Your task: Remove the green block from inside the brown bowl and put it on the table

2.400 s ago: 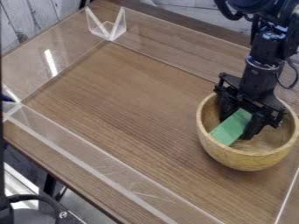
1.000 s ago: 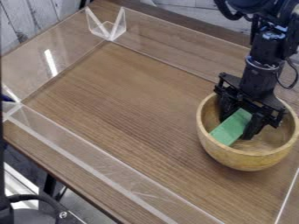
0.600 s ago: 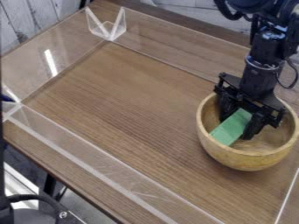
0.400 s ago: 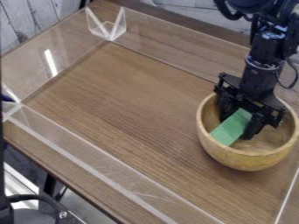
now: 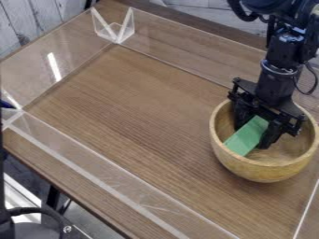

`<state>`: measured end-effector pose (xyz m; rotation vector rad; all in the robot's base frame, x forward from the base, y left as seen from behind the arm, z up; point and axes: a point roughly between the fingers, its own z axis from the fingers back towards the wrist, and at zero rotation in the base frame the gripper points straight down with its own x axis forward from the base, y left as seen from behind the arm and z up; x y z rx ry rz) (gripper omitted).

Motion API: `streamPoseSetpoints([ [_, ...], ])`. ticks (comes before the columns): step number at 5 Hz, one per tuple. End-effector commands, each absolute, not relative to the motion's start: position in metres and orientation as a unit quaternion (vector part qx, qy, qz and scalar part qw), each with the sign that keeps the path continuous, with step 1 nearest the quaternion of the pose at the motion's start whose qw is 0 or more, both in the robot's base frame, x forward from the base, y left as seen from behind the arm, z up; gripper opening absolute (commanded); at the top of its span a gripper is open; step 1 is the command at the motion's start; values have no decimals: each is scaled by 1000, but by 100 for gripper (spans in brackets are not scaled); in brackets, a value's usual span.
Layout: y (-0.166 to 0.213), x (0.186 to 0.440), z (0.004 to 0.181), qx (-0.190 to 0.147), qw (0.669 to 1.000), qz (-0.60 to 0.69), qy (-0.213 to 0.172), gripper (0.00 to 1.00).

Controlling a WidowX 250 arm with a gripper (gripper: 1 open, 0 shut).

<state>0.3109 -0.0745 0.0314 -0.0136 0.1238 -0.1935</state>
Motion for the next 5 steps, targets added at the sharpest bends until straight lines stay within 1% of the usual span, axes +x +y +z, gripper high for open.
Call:
streamPoseSetpoints([
  [1, -65, 319, 53, -10, 996, -82, 27, 0],
  [5, -57, 317, 69, -10, 997, -71, 13, 0],
])
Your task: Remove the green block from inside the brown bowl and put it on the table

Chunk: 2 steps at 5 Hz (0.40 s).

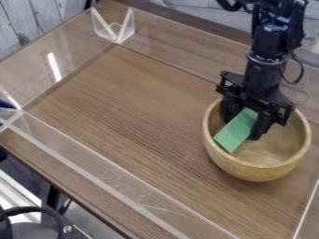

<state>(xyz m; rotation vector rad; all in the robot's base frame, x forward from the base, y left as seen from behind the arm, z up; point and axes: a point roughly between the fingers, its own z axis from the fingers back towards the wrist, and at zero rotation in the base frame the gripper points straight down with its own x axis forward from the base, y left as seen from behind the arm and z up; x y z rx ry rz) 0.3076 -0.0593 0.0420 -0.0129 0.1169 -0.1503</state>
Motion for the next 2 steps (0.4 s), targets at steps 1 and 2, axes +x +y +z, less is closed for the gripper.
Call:
streamPoseSetpoints([
  [1, -55, 317, 74, -10, 997, -70, 10, 0],
  [2, -51, 316, 81, -10, 998, -67, 4, 0],
])
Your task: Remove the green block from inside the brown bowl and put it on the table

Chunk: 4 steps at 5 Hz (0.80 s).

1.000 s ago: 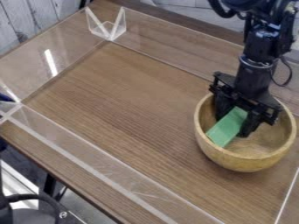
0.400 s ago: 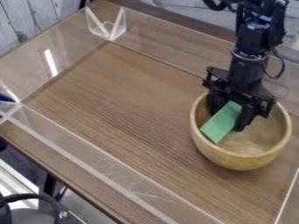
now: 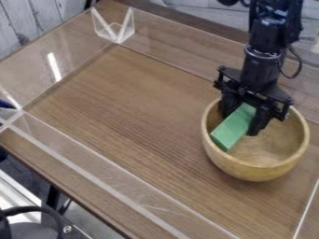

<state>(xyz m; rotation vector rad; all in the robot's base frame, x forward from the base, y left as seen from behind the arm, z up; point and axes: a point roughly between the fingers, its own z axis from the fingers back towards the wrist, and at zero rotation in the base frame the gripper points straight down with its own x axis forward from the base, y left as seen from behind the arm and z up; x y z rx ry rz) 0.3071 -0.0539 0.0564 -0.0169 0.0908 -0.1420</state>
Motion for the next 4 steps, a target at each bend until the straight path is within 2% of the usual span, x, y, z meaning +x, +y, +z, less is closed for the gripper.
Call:
streamPoseSetpoints([
  [1, -48, 315, 86, -11, 998, -65, 1, 0],
  [4, -25, 312, 91, -4, 999, -40, 0, 0],
])
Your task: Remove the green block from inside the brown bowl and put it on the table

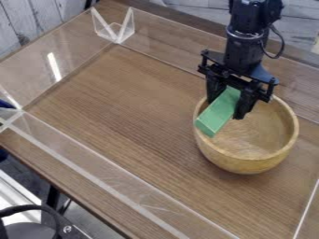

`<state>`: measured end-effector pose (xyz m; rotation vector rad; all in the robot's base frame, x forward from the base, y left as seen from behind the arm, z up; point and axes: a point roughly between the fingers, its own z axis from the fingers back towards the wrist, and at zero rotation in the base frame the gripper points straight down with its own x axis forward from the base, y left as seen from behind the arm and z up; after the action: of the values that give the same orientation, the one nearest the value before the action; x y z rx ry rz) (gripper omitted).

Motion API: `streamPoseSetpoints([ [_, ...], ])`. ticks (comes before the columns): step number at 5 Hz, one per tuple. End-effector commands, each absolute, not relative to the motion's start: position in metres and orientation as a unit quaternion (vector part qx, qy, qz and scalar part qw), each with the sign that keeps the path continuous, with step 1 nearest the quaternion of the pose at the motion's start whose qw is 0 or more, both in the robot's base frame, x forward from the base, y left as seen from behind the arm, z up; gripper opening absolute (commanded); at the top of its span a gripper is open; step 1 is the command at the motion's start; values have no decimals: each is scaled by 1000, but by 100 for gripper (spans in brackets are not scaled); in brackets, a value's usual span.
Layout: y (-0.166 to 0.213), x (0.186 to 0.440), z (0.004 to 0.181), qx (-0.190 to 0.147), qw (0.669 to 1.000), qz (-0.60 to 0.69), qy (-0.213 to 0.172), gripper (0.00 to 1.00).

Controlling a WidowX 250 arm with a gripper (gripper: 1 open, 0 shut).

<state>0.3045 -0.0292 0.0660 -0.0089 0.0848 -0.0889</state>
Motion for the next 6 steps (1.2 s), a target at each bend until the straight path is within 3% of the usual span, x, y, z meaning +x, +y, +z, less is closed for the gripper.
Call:
streamPoseSetpoints([
  [1, -20, 311, 90, -2, 999, -35, 2, 0],
  [6, -11, 306, 79, 2, 1000, -24, 16, 0],
])
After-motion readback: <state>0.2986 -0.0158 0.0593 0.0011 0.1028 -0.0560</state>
